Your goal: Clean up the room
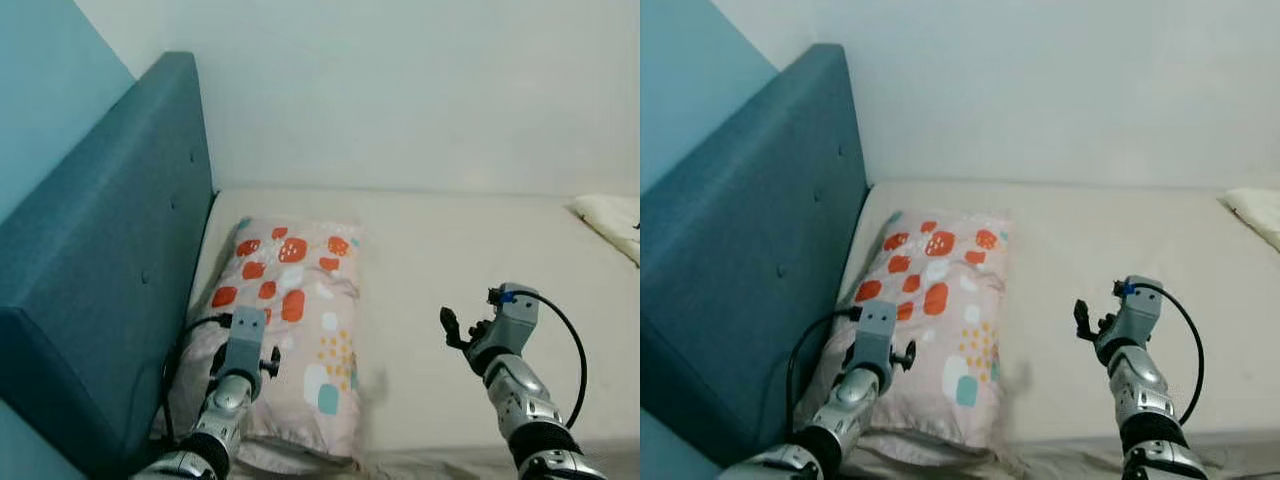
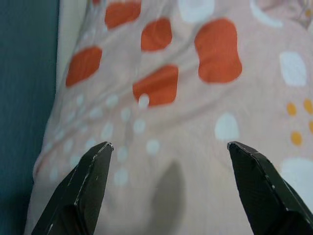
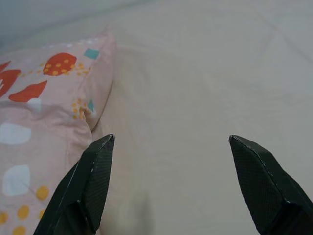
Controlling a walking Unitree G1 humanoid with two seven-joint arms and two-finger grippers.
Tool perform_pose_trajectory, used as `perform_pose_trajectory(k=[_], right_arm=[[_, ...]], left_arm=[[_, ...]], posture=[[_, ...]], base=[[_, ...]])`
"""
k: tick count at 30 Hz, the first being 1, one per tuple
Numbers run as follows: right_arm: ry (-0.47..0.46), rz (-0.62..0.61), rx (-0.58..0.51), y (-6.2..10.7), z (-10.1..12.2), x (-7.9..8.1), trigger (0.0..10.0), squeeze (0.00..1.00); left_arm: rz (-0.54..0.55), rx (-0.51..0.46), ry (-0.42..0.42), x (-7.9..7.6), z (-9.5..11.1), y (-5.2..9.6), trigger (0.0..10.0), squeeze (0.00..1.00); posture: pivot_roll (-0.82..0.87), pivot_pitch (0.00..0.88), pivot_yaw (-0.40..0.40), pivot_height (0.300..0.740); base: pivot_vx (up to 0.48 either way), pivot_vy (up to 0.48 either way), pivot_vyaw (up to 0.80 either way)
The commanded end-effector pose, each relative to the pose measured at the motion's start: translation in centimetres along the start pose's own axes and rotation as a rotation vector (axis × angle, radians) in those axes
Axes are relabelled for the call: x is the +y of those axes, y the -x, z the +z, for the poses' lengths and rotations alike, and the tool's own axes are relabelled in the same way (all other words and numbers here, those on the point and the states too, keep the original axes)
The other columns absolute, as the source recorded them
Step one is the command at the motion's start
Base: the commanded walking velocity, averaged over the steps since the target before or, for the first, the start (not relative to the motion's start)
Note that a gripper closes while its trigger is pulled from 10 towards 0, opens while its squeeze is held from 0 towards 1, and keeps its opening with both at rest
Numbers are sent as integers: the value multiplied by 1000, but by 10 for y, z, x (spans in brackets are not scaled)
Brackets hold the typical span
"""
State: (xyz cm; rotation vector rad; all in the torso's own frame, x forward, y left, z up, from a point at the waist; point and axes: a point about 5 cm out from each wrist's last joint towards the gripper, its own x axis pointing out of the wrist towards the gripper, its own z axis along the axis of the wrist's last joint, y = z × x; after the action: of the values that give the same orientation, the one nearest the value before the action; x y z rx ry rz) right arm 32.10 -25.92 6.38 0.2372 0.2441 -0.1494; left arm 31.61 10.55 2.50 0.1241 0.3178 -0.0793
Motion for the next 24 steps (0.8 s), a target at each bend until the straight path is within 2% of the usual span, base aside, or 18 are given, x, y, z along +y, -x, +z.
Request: perform_pose_trajectory(k=[1,7,12,15,17,18,21,22,24], right_arm=[[-26,2,-8,1,1,0,10000,0],[-42,19,-34,-1,7,2,10000,0],[-55,50,-51,-1,10,7,10000,0],[-72,110,-77,-1,15,16,10000,0],[-79,176,-101,-1,21,27,10000,0],[-79,176,-101,-1,21,27,10000,0],[-72,236,-114,0,24,38,10000,0],[-72,236,-114,0,24,38,10000,0],[-67,251,-114,0,25,41,10000,0]], left_arm=[[8,-21,-17,-2,4,-1,10000,0],[53,-100,-28,-3,26,-7,10000,0],[86,-113,-37,0,30,-8,10000,0],[117,-115,-29,3,30,-8,10000,0],[162,-124,-13,10,32,-8,10000,0],[162,-124,-13,10,32,-8,10000,0],[262,-146,1,28,38,-10,10000,0],[262,-146,1,28,38,-10,10000,0],[324,-155,7,40,41,-10,10000,0]], posture=[[-40,39,-73,625],[-35,42,-73,600],[-34,45,-71,590],[-34,51,-70,580],[-37,59,-68,570],[-37,59,-68,570],[-38,60,-69,555],[-38,60,-69,555],[-39,60,-67,545]], base=[[0,0,0],[0,0,0],[0,0,0],[0,0,0],[0,0,0],[0,0,0],[0,0,0],[0,0,0],[0,0,0]])
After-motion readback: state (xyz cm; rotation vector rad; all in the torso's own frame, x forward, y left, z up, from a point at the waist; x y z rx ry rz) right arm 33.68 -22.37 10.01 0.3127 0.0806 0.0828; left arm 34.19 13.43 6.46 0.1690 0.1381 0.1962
